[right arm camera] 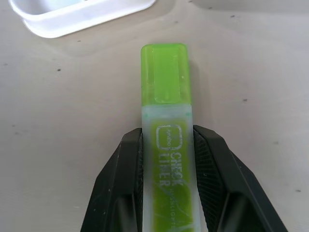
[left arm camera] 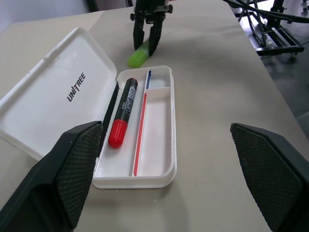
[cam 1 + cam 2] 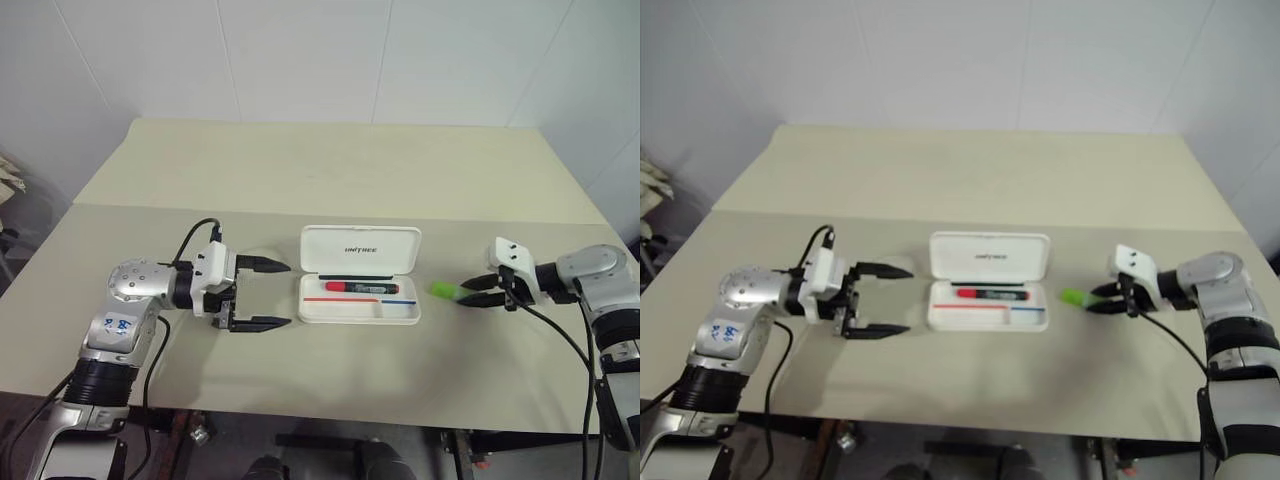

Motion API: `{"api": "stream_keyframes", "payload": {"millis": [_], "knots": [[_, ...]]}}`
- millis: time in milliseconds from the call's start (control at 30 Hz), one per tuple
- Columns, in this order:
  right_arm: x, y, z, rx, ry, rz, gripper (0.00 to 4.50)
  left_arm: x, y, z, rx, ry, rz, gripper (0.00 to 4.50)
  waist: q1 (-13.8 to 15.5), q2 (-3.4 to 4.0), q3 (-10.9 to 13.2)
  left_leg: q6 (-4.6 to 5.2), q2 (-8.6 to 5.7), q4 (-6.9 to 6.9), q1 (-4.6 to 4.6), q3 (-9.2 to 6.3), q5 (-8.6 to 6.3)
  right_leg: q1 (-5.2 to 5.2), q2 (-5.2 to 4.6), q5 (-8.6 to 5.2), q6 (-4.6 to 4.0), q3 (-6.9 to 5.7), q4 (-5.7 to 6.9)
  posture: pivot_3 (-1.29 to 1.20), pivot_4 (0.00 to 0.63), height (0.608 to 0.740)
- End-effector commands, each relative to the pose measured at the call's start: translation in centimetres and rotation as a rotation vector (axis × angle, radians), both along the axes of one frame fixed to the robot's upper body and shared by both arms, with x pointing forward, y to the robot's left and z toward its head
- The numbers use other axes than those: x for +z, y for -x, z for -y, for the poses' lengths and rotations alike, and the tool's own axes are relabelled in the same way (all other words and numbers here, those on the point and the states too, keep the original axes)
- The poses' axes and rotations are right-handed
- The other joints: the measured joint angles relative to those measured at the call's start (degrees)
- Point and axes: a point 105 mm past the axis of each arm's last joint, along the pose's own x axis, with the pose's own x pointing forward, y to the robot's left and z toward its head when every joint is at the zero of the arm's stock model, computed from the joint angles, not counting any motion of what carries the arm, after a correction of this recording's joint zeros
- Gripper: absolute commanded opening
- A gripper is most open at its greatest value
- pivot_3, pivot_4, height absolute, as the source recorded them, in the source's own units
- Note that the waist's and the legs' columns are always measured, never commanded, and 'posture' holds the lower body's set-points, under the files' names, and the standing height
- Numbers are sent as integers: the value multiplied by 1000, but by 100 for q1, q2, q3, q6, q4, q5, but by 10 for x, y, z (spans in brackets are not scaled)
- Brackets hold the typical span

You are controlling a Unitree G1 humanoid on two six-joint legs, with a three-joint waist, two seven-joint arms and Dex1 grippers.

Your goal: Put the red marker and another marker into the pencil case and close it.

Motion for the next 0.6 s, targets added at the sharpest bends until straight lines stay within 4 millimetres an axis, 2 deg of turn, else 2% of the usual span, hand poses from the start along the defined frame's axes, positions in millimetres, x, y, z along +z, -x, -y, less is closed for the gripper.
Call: {"api": "stream_keyframes", "payload": {"millis": [33, 200, 500, 600], "knots": [[33, 1, 9, -2, -5, 99, 1078, 8, -1, -3, -9, 11, 28, 4500, 3, 5, 3, 0, 0, -1, -1, 0, 0, -1, 0, 0, 0, 0, -1, 0, 150, 740], [51, 12, 0, 66, -7, 128, 1078, 7, -3, -7, -6, 6, 25, 4500, 10, 5, 3, -1, 1, -6, -4, -1, 0, -2, 1, 0, 0, -1, -10, 0, 150, 740], [57, 57, -81, 271, -104, 99, 1078, 4, -6, -10, 1, -3, 20, 4500, 24, 5, 3, 3, 7, -3, -6, -20, -2, -2, -3, 0, 0, 0, -8, 0, 150, 740], [56, 62, -94, 283, -124, 95, 1078, 3, -6, -9, -1, -5, 18, 4500, 30, 5, 4, 3, 6, -1, -6, -22, -2, -1, -2, 0, 0, -2, -6, 0, 150, 740]]}}
